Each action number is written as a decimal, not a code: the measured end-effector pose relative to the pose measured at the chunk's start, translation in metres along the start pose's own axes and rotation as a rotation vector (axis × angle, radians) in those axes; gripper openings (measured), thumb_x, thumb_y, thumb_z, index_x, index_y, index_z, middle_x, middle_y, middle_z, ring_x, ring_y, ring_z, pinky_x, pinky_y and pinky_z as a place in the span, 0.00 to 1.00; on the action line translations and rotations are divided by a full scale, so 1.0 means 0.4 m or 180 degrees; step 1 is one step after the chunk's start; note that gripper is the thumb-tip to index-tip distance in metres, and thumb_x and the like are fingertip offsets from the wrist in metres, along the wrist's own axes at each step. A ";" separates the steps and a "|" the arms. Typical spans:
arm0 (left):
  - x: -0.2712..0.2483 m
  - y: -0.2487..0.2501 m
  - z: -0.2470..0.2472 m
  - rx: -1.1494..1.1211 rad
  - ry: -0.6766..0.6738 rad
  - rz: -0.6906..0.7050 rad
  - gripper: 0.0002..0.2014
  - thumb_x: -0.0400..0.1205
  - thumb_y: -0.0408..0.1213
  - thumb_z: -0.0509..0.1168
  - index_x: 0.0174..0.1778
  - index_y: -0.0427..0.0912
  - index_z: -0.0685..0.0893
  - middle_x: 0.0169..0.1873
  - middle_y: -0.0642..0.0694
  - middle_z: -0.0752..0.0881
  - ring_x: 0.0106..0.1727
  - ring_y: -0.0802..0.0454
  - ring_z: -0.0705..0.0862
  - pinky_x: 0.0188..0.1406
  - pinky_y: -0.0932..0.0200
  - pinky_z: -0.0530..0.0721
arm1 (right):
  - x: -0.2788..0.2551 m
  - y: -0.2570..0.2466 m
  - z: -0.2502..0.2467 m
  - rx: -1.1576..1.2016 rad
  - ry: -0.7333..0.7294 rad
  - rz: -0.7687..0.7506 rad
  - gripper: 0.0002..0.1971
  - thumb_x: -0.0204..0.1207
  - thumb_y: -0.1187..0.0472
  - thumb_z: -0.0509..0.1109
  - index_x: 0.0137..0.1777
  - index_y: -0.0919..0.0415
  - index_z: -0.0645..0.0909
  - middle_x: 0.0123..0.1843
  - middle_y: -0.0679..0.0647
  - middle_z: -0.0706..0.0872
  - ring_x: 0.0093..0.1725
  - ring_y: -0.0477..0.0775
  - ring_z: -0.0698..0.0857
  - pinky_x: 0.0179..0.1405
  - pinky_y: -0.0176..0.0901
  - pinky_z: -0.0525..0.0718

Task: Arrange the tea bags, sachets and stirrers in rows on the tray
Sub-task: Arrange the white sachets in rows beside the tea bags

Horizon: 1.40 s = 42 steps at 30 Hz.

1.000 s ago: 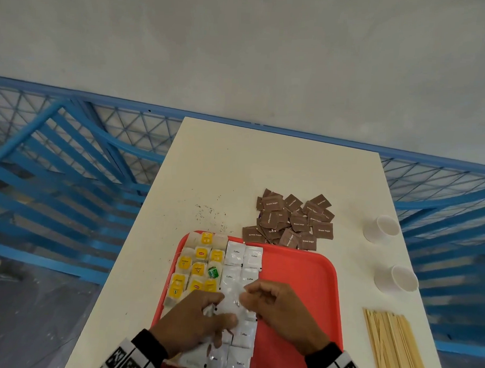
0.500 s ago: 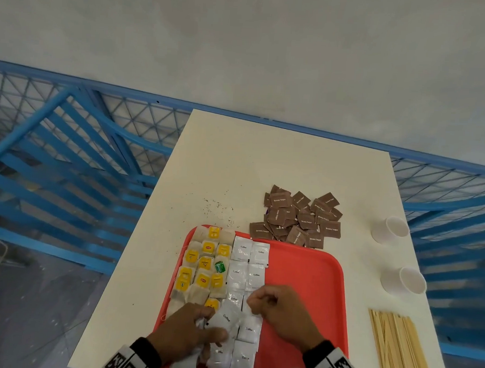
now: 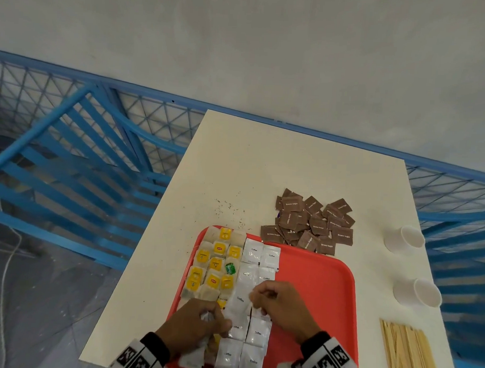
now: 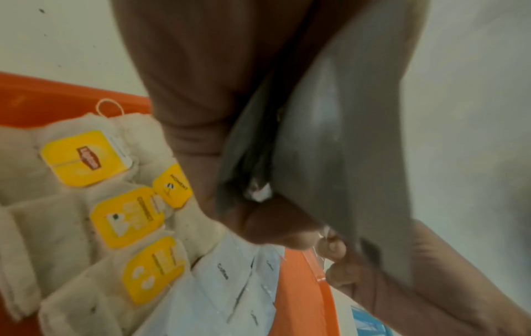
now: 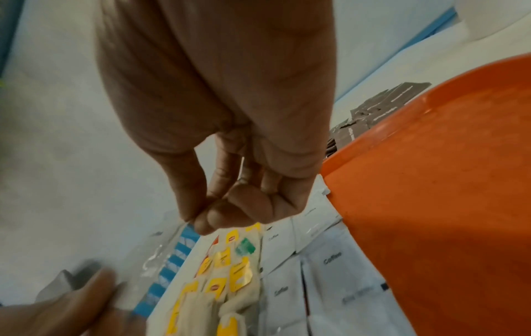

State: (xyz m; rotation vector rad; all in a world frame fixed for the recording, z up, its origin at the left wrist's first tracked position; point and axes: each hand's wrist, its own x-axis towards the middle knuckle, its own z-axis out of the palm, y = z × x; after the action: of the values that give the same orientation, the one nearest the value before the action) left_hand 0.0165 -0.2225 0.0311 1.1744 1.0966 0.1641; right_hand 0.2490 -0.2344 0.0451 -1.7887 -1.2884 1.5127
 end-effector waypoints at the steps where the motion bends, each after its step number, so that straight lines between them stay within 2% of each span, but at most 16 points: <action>1: 0.001 -0.006 -0.005 0.0003 0.0042 0.0031 0.21 0.73 0.52 0.75 0.41 0.34 0.88 0.42 0.44 0.93 0.44 0.43 0.92 0.52 0.50 0.89 | 0.011 0.011 -0.010 -0.0142 0.0049 0.0024 0.07 0.77 0.62 0.75 0.40 0.64 0.89 0.33 0.52 0.90 0.29 0.42 0.82 0.32 0.34 0.81; 5: -0.003 -0.026 -0.025 0.0107 0.0281 -0.0048 0.14 0.80 0.40 0.73 0.36 0.31 0.84 0.39 0.40 0.92 0.31 0.47 0.88 0.38 0.54 0.88 | 0.059 0.054 -0.019 -0.0684 0.0079 0.0167 0.09 0.76 0.63 0.74 0.37 0.68 0.88 0.34 0.56 0.91 0.29 0.39 0.82 0.37 0.34 0.83; 7: -0.005 -0.026 -0.029 0.0172 0.0341 -0.0042 0.15 0.81 0.39 0.72 0.38 0.30 0.85 0.39 0.41 0.92 0.31 0.48 0.88 0.37 0.56 0.88 | 0.081 0.073 -0.007 -0.0857 0.0123 0.0202 0.12 0.75 0.63 0.73 0.34 0.71 0.86 0.31 0.59 0.88 0.28 0.42 0.80 0.35 0.35 0.83; 11: -0.008 -0.023 -0.029 0.0181 0.0372 -0.0057 0.16 0.81 0.41 0.73 0.41 0.28 0.85 0.39 0.43 0.93 0.32 0.48 0.88 0.37 0.58 0.88 | 0.106 0.093 0.017 -0.0973 0.0214 0.0285 0.17 0.72 0.62 0.72 0.29 0.76 0.77 0.25 0.54 0.76 0.25 0.47 0.73 0.27 0.34 0.75; 15: -0.009 -0.022 -0.025 0.0102 0.0352 -0.0137 0.16 0.80 0.40 0.74 0.41 0.27 0.84 0.39 0.43 0.93 0.32 0.48 0.88 0.37 0.59 0.87 | 0.114 0.086 0.033 -0.1052 0.0269 0.0318 0.22 0.71 0.64 0.73 0.19 0.59 0.69 0.19 0.50 0.70 0.19 0.42 0.66 0.25 0.37 0.74; 17: -0.009 -0.018 -0.023 0.0109 0.0370 -0.0119 0.16 0.80 0.41 0.74 0.40 0.28 0.85 0.39 0.43 0.93 0.34 0.48 0.89 0.38 0.60 0.87 | 0.116 0.076 0.035 -0.1068 0.0354 0.0334 0.24 0.72 0.63 0.76 0.19 0.55 0.68 0.18 0.48 0.71 0.17 0.41 0.68 0.25 0.37 0.76; 19: -0.009 -0.017 -0.025 0.0028 0.0383 -0.0061 0.16 0.81 0.42 0.73 0.41 0.28 0.85 0.39 0.43 0.93 0.35 0.48 0.89 0.39 0.59 0.87 | 0.115 0.068 0.037 -0.0946 0.0465 0.0410 0.19 0.71 0.61 0.79 0.24 0.56 0.73 0.23 0.50 0.80 0.21 0.41 0.75 0.26 0.37 0.80; 21: -0.008 -0.011 -0.028 -0.0082 0.0388 0.0008 0.16 0.82 0.41 0.70 0.42 0.28 0.85 0.40 0.42 0.92 0.37 0.45 0.89 0.41 0.56 0.88 | 0.111 0.057 0.036 -0.0908 0.0644 0.0390 0.15 0.71 0.57 0.79 0.31 0.56 0.76 0.30 0.49 0.86 0.26 0.41 0.79 0.24 0.31 0.76; 24: -0.008 0.009 -0.029 -0.0483 0.0352 0.0027 0.15 0.86 0.38 0.64 0.41 0.29 0.85 0.44 0.38 0.92 0.42 0.42 0.89 0.42 0.56 0.89 | 0.099 0.047 0.031 -0.1022 0.0787 0.0248 0.12 0.74 0.55 0.76 0.35 0.54 0.76 0.33 0.47 0.85 0.30 0.40 0.79 0.27 0.31 0.74; 26: -0.008 0.023 -0.032 -0.0696 0.0365 -0.0015 0.15 0.87 0.38 0.62 0.45 0.29 0.87 0.46 0.37 0.92 0.46 0.46 0.89 0.43 0.61 0.87 | 0.088 0.052 0.030 -0.1255 0.0684 0.0266 0.10 0.76 0.56 0.74 0.35 0.55 0.78 0.33 0.47 0.86 0.31 0.39 0.79 0.31 0.31 0.77; 29: 0.005 0.036 -0.041 -0.1197 0.0270 -0.0025 0.10 0.83 0.34 0.66 0.48 0.28 0.85 0.49 0.32 0.90 0.44 0.38 0.87 0.39 0.54 0.87 | 0.073 0.067 0.038 -0.1484 0.0382 0.0387 0.10 0.77 0.56 0.71 0.35 0.56 0.81 0.35 0.47 0.87 0.31 0.41 0.80 0.34 0.34 0.81; 34: 0.022 0.045 -0.038 -0.1929 0.0357 0.0100 0.20 0.77 0.43 0.75 0.56 0.29 0.86 0.54 0.26 0.87 0.41 0.36 0.83 0.39 0.48 0.85 | 0.032 0.021 0.037 -0.1298 0.0448 0.0184 0.15 0.78 0.51 0.72 0.31 0.50 0.76 0.32 0.45 0.83 0.31 0.40 0.79 0.37 0.36 0.80; 36: 0.026 0.054 -0.025 -0.2019 0.0655 0.0361 0.13 0.81 0.36 0.72 0.55 0.29 0.86 0.51 0.29 0.88 0.42 0.36 0.84 0.36 0.50 0.86 | -0.011 -0.039 0.035 -0.0772 0.0184 0.0053 0.20 0.75 0.41 0.73 0.30 0.56 0.81 0.28 0.48 0.85 0.26 0.42 0.79 0.32 0.37 0.78; 38: 0.027 0.085 -0.006 -0.1745 0.1047 0.0721 0.07 0.83 0.26 0.64 0.53 0.28 0.85 0.48 0.30 0.89 0.44 0.40 0.87 0.38 0.55 0.88 | -0.054 -0.108 0.043 -0.0128 -0.0361 0.0156 0.27 0.71 0.34 0.73 0.35 0.62 0.86 0.29 0.53 0.88 0.23 0.47 0.80 0.26 0.37 0.78; 40: 0.031 0.123 0.020 -0.1442 0.1295 0.1021 0.07 0.85 0.23 0.60 0.52 0.28 0.84 0.46 0.34 0.90 0.41 0.46 0.88 0.39 0.61 0.88 | -0.078 -0.139 0.056 0.0091 -0.0670 0.0106 0.20 0.73 0.39 0.75 0.34 0.57 0.87 0.32 0.53 0.90 0.24 0.47 0.81 0.25 0.35 0.77; 42: 0.039 0.154 0.036 -0.1518 0.1405 0.1094 0.07 0.86 0.24 0.58 0.53 0.28 0.83 0.45 0.38 0.90 0.39 0.48 0.89 0.39 0.58 0.88 | -0.085 -0.143 0.056 0.0196 -0.0554 -0.0092 0.15 0.76 0.48 0.76 0.30 0.52 0.84 0.31 0.53 0.89 0.25 0.48 0.81 0.28 0.36 0.78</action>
State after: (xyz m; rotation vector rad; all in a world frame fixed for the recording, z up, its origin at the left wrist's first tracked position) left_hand 0.0610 -0.1954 0.0703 0.8994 1.1398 0.9370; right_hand 0.2094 -0.2428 0.1024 -1.6229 -1.3270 1.7043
